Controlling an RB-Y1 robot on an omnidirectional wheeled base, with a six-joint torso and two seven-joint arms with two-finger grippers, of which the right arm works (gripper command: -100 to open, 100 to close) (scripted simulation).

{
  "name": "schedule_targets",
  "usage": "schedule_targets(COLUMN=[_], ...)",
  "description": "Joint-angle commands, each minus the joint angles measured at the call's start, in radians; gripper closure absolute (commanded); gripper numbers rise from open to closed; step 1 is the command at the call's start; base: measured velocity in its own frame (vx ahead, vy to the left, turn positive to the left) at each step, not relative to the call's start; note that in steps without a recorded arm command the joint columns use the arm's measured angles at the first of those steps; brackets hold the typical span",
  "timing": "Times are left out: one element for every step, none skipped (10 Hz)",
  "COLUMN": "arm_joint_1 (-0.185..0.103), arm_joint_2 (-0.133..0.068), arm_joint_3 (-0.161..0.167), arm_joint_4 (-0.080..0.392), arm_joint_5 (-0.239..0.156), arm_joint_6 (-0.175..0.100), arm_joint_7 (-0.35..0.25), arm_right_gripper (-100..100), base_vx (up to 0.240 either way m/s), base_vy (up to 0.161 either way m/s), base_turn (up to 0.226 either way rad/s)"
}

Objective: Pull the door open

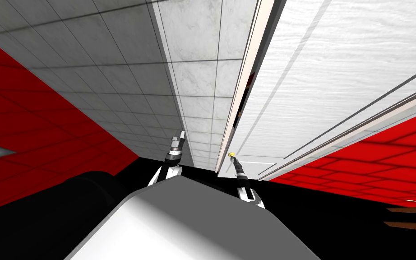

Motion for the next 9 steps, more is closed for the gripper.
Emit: schedule_targets(arm_joint_1=[0.002,0.004,0.004,0.006,0.006,0.008,0.008,0.008,0.008], arm_joint_2=[0.022,0.018,0.018,0.014,0.014,0.009,0.009,0.009,0.009], arm_joint_3=[0.022,0.025,0.025,0.028,0.028,0.030,0.030,0.030,0.030], arm_joint_4=[0.018,0.018,0.018,0.017,0.017,0.017,0.017,0.017,0.017], arm_joint_5=[-0.001,-0.021,-0.021,-0.040,-0.040,-0.060,-0.060,-0.060,-0.060], arm_joint_6=[-0.002,-0.002,-0.002,-0.002,-0.002,-0.002,-0.002,-0.002,-0.002], arm_joint_7=[-0.028,-0.067,-0.070,-0.108,-0.111,-0.145,-0.152,-0.152,-0.152], arm_right_gripper=[100,100,100,100,100,100,100,100,100], base_vx=[-0.034,-0.031,-0.029,-0.031,-0.022,-0.039,-0.041,-0.021,0.000], base_vy=[-0.016,-0.020,-0.003,-0.002,-0.021,-0.017,-0.002,0.005,0.000], base_turn=[0.042,0.052,0.072,0.077,0.058,0.109,0.047,0.014,0.000])
